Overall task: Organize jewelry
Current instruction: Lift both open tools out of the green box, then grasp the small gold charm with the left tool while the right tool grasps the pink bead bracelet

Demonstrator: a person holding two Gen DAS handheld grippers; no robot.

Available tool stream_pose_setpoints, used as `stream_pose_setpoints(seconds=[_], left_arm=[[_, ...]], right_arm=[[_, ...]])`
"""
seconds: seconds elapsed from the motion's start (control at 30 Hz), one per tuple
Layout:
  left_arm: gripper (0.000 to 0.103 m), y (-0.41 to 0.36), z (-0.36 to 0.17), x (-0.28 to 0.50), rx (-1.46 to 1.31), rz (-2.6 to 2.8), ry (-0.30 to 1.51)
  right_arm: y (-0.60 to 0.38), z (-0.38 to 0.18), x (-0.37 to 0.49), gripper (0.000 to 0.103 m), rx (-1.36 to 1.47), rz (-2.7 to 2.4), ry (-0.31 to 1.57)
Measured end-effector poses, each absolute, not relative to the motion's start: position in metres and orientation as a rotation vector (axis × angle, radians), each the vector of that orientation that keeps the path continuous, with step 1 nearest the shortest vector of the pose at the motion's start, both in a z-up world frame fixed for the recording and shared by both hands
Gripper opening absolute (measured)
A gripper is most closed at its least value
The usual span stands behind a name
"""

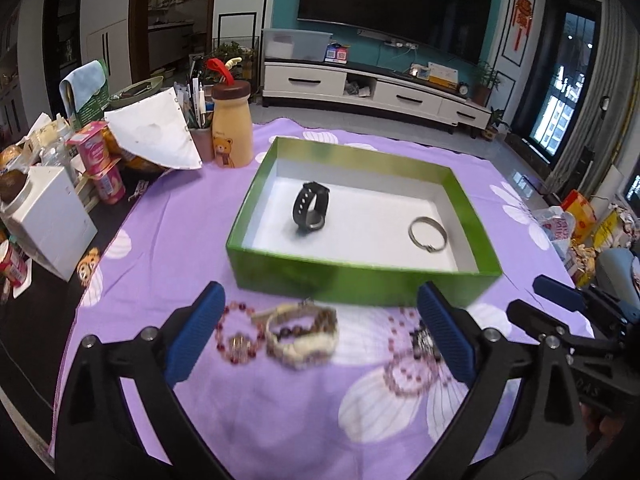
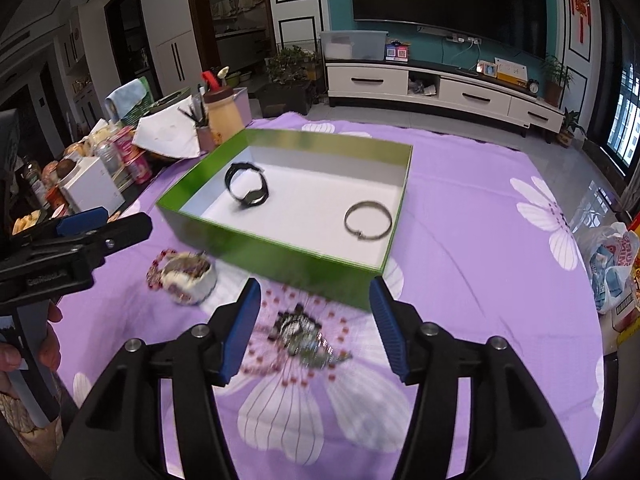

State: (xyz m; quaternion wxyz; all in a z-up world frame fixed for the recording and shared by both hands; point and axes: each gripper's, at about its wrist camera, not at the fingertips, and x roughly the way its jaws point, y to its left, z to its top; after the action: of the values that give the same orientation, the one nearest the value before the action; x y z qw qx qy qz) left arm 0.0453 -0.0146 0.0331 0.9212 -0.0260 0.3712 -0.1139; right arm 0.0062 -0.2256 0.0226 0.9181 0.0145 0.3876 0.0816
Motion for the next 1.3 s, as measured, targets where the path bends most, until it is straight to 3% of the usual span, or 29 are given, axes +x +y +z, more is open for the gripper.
stream_pose_setpoints(seconds=[0.43, 1.3], left_arm=[[0.098, 0.067, 0.007, 0.006, -0.219, -0.155, 0.788], [0.097, 0.038, -0.034, 0.011, -0.191, -0.301, 0.857]], right_arm=[[-0.223, 0.007, -0.027, 0.057, 0.024, 0.238, 0.827], [-0.172, -0.04, -0.018, 0.056, -0.056, 0.446, 0.921]])
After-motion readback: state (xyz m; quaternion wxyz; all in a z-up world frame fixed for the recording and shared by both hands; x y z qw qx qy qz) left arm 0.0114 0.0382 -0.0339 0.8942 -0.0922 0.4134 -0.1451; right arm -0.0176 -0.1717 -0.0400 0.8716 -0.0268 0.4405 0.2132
